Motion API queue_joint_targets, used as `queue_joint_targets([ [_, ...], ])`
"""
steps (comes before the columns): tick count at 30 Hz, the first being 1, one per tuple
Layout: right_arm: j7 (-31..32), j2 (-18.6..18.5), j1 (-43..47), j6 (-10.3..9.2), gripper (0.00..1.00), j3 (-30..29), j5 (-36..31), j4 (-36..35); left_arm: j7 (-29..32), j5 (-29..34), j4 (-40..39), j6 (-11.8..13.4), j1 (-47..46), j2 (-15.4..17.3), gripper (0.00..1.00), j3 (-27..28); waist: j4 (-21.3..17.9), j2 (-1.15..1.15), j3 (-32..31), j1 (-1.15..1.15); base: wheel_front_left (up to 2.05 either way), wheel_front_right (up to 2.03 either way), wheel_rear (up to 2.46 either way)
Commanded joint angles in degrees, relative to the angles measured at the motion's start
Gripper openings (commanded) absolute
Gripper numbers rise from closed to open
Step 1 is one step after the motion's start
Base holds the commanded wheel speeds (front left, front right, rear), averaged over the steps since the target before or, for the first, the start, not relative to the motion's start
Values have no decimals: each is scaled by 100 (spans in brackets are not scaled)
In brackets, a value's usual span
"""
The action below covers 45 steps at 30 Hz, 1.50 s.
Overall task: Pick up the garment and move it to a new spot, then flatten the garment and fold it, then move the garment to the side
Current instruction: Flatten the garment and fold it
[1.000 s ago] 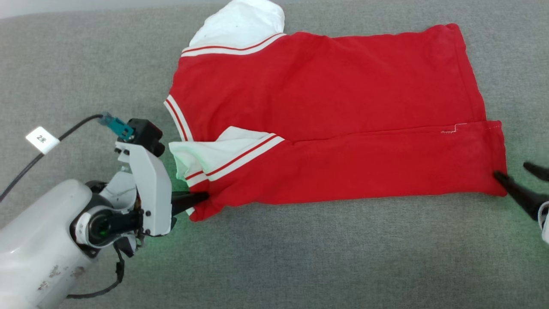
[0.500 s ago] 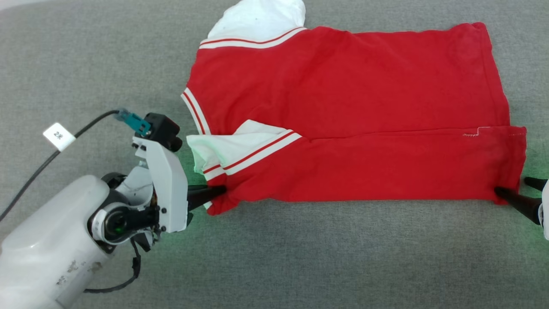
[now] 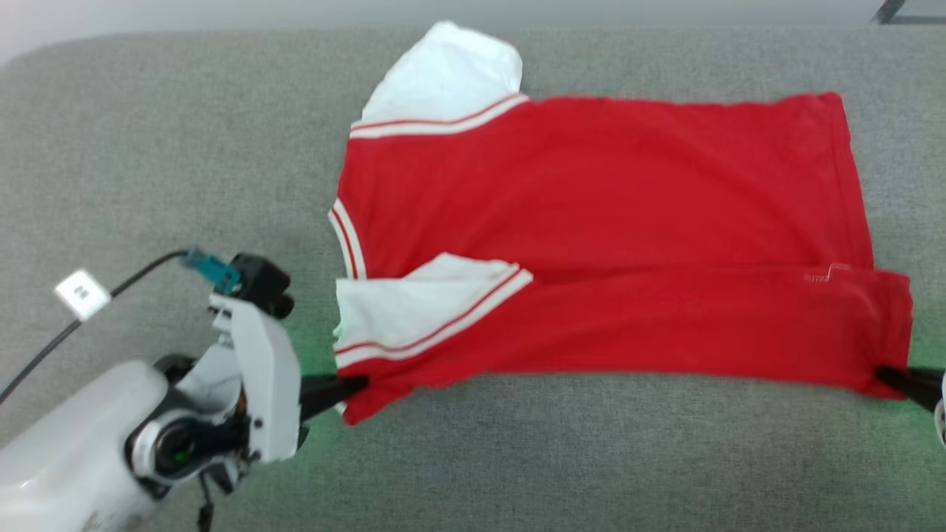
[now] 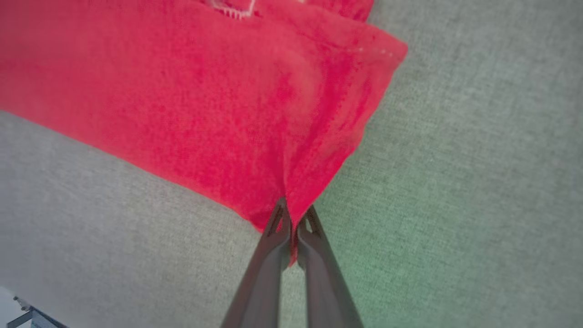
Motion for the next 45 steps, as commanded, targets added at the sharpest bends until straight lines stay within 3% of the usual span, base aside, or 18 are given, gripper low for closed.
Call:
queue_joint_targets([
  [1,27,-62,182,-6,0,-63,48,-88,-37,-14,-140,60,168,140,0,9,-11,0,-77,0,0,0,0],
  [12,167,-198,1212,-6,1,-619,219,-743,-246,5,-1350,404,844,765,0,-43,31,0,-261,0,0,0,0],
  [13,134,-166,1260,-6,33,-682,177,-780,-301,10,-1410,418,882,784,0,-36,33,0,-284,0,0,0,0],
  [14,120,-139,1307,-6,47,-715,148,-810,-360,-4,-1450,431,923,786,18,-10,36,0,-309,0,0,0,0],
  [15,68,-98,1344,-6,94,-779,137,-840,-435,-14,-1487,436,968,796,42,11,39,0,-334,0,0,0,0],
  [16,28,-44,1373,-6,100,-861,124,-852,-515,4,-1519,435,1015,808,50,30,42,0,-369,0,0,0,0],
  [17,0,10,1397,-6,100,-923,116,-877,-620,27,-1550,427,1067,819,89,57,47,0,-400,0,0,0,0],
  [18,-32,51,1421,-6,100,-973,116,-917,-739,17,-1572,438,1126,827,100,94,53,0,-429,0,0,0,0],
  [26,-976,578,1297,-6,100,-1640,-410,-1169,-2233,210,-1671,694,1717,855,100,532,88,0,-627,0,0,0,0],
  [30,-1815,879,1139,-6,100,-1551,-1052,-1123,-3089,511,-1492,850,1913,725,100,733,103,0,-667,0,0,0,0],
  [34,-2796,1217,910,-6,100,-1426,-1686,-907,-3922,913,-1203,999,1893,382,100,877,120,0,-632,0,0,0,0],
  [39,-3898,1863,609,-6,100,-1484,-2095,-548,-4481,1289,-687,928,1445,-45,100,1055,75,0,-526,0,0,0,0],
  [45,-4817,2411,251,-6,100,-1460,-2397,-334,-4607,1819,122,740,187,-378,100,1317,-217,0,-225,0,0,0,0],
])
